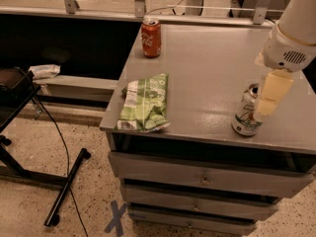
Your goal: Pick 7up can
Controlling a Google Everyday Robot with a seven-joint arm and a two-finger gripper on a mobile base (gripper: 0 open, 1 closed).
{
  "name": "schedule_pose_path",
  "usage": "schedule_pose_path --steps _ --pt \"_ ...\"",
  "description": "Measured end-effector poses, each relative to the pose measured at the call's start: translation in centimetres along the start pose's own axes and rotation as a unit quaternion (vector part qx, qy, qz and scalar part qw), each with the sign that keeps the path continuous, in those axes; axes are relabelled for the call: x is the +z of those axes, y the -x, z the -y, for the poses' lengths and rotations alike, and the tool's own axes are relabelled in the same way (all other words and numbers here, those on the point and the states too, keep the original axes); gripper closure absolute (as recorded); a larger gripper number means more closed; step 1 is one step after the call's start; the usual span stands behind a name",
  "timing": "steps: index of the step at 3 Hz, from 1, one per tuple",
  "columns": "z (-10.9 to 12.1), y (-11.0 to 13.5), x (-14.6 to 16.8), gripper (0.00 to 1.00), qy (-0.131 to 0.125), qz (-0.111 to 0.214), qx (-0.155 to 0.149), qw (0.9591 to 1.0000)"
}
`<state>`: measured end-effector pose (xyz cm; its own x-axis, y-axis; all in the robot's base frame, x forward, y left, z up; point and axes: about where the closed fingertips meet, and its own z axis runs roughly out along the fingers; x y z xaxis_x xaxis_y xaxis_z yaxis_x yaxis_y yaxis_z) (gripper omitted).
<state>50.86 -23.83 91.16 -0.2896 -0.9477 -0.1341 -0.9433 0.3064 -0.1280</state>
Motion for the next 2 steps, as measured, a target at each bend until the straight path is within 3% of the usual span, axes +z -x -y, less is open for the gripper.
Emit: schedule_pose_path --steps 2 --pt "0.3 0.21 -0.06 0.49 -0.008 0.003 0.0 1.0"
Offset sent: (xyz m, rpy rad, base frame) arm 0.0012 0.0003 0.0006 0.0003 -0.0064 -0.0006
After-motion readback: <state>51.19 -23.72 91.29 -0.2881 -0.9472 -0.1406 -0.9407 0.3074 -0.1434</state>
